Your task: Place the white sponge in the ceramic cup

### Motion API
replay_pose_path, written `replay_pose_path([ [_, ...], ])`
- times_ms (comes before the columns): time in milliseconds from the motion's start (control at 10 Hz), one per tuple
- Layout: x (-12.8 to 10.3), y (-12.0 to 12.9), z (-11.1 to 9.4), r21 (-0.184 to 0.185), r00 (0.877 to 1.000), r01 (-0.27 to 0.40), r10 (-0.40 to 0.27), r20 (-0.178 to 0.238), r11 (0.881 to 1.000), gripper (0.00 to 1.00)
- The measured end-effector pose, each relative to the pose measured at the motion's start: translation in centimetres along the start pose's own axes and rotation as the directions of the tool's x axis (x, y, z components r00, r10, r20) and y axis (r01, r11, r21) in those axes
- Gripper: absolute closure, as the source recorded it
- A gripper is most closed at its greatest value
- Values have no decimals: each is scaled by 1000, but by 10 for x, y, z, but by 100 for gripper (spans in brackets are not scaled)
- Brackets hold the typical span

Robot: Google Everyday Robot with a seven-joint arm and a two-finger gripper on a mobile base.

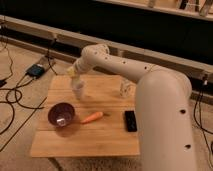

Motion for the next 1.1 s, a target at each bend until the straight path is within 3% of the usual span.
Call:
replay_pose_path([
  [400, -1, -6, 14, -8, 1000, 7, -7, 8, 1000, 96],
  [700, -3, -10, 21, 4, 1000, 20, -20, 15, 1000, 61],
  [1100, 0, -12, 25, 25, 999, 7, -8, 32, 1000, 23],
])
